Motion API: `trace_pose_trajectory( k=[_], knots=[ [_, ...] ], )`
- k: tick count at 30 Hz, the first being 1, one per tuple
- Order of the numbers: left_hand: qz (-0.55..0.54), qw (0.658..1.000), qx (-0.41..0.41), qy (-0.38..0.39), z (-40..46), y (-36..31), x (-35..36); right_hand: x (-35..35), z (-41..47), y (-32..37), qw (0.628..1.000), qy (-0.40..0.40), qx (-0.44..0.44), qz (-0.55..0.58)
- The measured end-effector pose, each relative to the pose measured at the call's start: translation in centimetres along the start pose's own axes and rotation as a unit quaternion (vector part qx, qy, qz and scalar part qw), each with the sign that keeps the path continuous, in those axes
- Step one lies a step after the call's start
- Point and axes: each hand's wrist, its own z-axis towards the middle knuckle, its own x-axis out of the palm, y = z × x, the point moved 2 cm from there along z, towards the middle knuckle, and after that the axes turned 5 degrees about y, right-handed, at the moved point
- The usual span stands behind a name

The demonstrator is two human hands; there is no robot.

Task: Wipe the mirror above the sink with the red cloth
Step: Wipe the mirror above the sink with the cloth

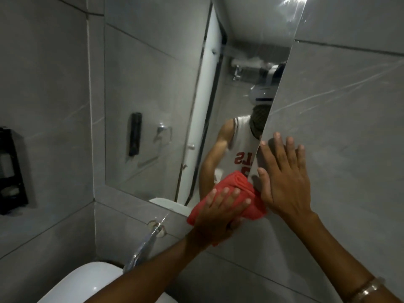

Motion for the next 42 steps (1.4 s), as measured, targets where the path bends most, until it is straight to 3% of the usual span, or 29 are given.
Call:
trace_pose_trajectory(
  k=[3,5,6,8,10,12,14,16,18,20,22,24,26,28,31,34,36,40,42],
  knots=[
    [0.043,0.984,0.172,0.019,2.7,5.3,-2.1,-0.2,1.3,-0.3,1.000,-0.016,-0.019,-0.004],
    [0.067,0.982,0.178,0.020,6.4,9.7,-4.8,-0.4,2.6,-0.5,0.999,-0.027,-0.018,-0.007],
    [0.072,0.988,0.135,0.007,8.5,11.8,-6.5,-0.6,3.3,-0.6,0.999,-0.032,-0.013,-0.005],
    [0.054,0.997,-0.035,-0.049,13.0,15.3,-9.8,-1.0,4.7,-0.8,0.999,-0.040,-0.002,0.001],
    [0.014,0.968,-0.229,-0.096,16.2,16.5,-12.2,-1.5,5.5,-0.9,0.999,-0.048,0.006,0.013],
    [-0.001,0.946,-0.302,-0.117,18.0,15.0,-12.5,-1.8,5.9,-0.9,0.998,-0.063,0.011,0.024],
    [0.000,0.966,-0.243,-0.089,18.2,12.2,-11.7,-1.9,6.1,-1.0,0.997,-0.069,0.014,0.032],
    [0.026,0.994,-0.092,-0.054,17.6,10.7,-10.9,-2.0,6.4,-1.2,0.996,-0.078,0.017,0.036],
    [0.069,0.996,0.051,-0.041,18.3,11.9,-11.4,-2.1,7.1,-1.5,0.996,-0.088,0.008,0.029],
    [0.087,0.993,0.069,-0.045,20.7,14.2,-12.8,-2.5,8.2,-2.2,0.995,-0.102,-0.002,0.018],
    [0.048,0.993,-0.071,-0.086,24.6,16.4,-14.8,-3.3,9.8,-3.2,0.994,-0.106,0.009,0.014],
    [-0.010,0.956,-0.260,-0.135,28.5,17.4,-17.0,-4.3,11.4,-4.1,0.994,-0.106,0.037,0.018],
    [-0.033,0.923,-0.351,-0.155,31.3,16.3,-17.9,-4.9,12.7,-4.7,0.992,-0.109,0.054,0.017],
    [-0.028,0.943,-0.295,-0.153,32.5,13.2,-17.5,-5.2,13.6,-5.1,0.991,-0.120,0.053,0.011],
    [0.023,0.991,-0.085,-0.100,31.4,9.0,-15.9,-5.1,14.2,-5.5,0.990,-0.135,0.046,0.001],
    [0.055,0.996,0.017,-0.061,32.3,10.9,-16.8,-5.2,14.3,-5.9,0.989,-0.137,0.050,0.006],
    [0.052,0.996,-0.005,-0.073,34.5,12.7,-18.7,-5.6,14.5,-6.4,0.990,-0.131,0.055,0.002],
    [0.005,0.978,-0.169,-0.122,39.7,14.1,-21.3,-6.8,14.9,-7.5,0.989,-0.136,0.056,-0.004],
    [0.016,0.982,-0.145,-0.117,40.8,13.1,-21.1,-6.9,14.9,-8.2,0.988,-0.147,0.055,-0.009]
  ],
)
